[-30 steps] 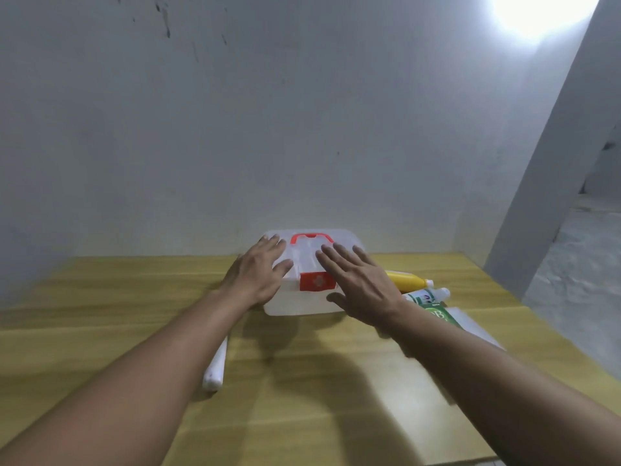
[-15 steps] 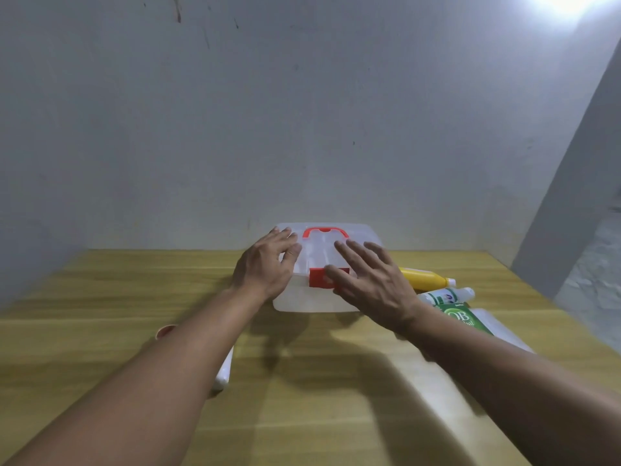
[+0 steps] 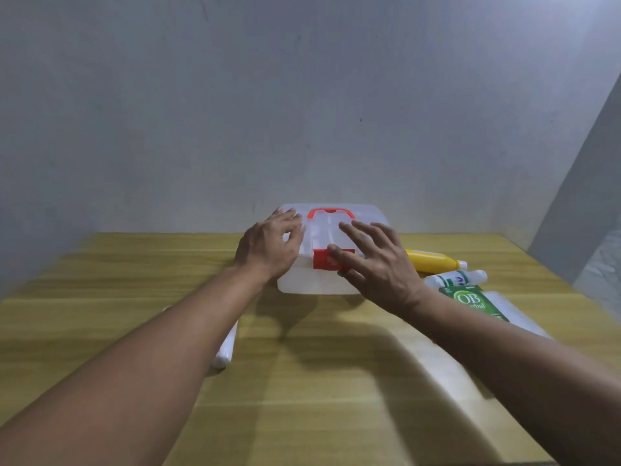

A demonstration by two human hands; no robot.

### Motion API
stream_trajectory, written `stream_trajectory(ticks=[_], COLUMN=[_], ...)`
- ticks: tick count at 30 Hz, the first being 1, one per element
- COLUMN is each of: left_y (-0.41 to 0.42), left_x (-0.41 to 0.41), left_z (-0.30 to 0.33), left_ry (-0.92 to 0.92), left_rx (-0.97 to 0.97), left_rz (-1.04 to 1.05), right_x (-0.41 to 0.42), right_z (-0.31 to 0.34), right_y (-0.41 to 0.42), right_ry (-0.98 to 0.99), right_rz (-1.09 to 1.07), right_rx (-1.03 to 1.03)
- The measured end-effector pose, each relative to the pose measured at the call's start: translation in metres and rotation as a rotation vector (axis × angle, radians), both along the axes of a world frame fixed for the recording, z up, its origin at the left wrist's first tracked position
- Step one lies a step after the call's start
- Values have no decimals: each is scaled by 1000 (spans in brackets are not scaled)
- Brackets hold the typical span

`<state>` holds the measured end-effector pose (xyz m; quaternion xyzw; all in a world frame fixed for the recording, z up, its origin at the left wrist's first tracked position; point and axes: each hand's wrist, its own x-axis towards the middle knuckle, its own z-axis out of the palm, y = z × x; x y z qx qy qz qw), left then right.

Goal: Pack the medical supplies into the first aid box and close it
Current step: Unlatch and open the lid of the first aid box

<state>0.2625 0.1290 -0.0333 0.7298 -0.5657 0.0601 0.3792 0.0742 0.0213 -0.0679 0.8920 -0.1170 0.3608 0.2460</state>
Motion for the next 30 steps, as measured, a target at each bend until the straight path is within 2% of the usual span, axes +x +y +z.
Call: stream_trajectory(ticks=[8,17,21,24,26,30], left_y=[1,7,11,13,15,14], left_x=[-1,2,-1,-5,-9,-10], left_z=[1,16,10,5,0,-13], left_ry=[7,89,285,428,509,464], left_rx=[13,182,85,-73,-86,-16], left_rz=[-6,-76,-51,-6,28,-7], right_x=[1,-10,-7,-1,4,13], right_z=[-1,34,51,64,77,99], right_y=[-3,3,10,14,15,15], right_ry=[-31,124,97,-9,-105,-212], right_rz=[28,54,28,-16,-33,-47], right_rx=[-69,-63,99,256,332,407])
